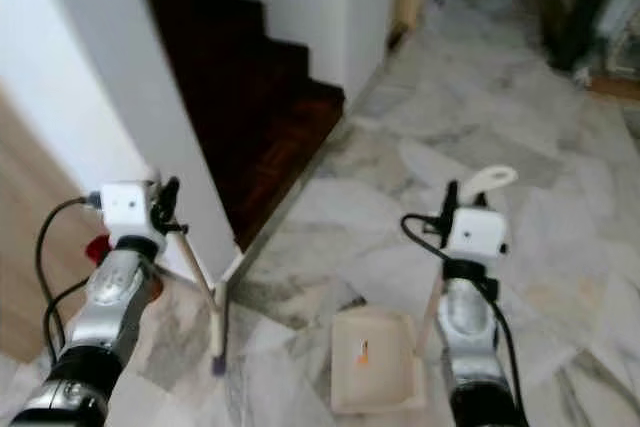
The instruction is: Sweep floor
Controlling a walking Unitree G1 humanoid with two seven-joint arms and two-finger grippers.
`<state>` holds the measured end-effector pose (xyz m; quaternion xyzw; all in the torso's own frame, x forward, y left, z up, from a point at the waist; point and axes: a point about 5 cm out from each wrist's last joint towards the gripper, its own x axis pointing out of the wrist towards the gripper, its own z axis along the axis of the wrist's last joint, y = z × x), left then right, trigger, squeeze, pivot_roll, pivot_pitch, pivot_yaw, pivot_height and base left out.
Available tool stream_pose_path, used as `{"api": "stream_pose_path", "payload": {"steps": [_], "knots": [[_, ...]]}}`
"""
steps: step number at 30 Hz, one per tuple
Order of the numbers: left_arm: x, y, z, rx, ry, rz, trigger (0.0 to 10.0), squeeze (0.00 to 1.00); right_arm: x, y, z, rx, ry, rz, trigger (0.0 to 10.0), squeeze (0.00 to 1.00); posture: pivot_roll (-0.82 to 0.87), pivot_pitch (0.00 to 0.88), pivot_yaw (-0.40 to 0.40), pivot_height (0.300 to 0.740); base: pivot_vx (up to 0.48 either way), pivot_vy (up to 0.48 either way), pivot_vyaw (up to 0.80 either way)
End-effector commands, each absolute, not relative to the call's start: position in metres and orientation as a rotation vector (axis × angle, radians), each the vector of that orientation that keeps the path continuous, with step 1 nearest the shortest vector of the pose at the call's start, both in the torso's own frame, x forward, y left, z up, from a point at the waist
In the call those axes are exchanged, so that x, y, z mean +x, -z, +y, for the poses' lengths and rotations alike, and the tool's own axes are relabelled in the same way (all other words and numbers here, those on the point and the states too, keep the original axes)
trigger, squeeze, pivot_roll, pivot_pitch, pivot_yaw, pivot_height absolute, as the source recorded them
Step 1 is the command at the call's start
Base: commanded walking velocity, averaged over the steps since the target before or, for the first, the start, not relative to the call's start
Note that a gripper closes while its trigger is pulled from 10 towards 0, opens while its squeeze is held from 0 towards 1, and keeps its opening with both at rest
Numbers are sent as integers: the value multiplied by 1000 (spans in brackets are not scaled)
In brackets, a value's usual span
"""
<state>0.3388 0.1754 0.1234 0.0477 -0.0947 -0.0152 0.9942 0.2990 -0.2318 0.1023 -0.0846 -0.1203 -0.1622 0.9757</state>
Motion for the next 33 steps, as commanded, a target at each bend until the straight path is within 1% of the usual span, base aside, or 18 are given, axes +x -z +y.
{"api": "stream_pose_path", "payload": {"steps": [1,9,15,19,22,24,26,27,30,33], "knots": [[339,-130,184,97,15,-232,10000,0,302,-118,-227,-168,321,-309,10000,0,-29,0,111,740,0,-274,-800],[338,-126,188,83,3,-214,10000,0,297,-131,-227,-166,319,-356,10000,0,-70,0,112,740,0,-34,-800],[341,-125,176,67,39,-212,10000,0,291,-133,-232,-173,341,-360,10000,0,-86,0,114,740,0,-127,-800],[344,-129,171,58,63,-220,10000,0,286,-136,-232,-174,343,-359,10000,0,-110,0,133,740,0,0,-800],[344,-125,165,53,95,-208,10000,0,278,-135,-234,-176,372,-355,10000,0,-138,0,154,740,0,0,-800],[343,-123,162,51,104,-200,10000,0,273,-133,-235,-171,390,-350,10000,0,-141,0,154,740,0,0,-800],[343,-122,160,48,109,-198,10000,0,270,-131,-236,-166,397,-339,10000,0,-135,0,146,740,0,0,-800],[342,-123,159,45,109,-203,10000,0,267,-129,-234,-165,392,-329,10000,0,-123,0,129,740,0,0,-800],[341,-123,160,35,97,-207,10000,0,267,-127,-228,-168,354,-311,10000,0,-117,11,119,740,0,0,-800],[338,-119,160,26,88,-202,10000,0,267,-125,-227,-169,340,-300,10000,0,-96,33,100,740,0,0,0]]}}
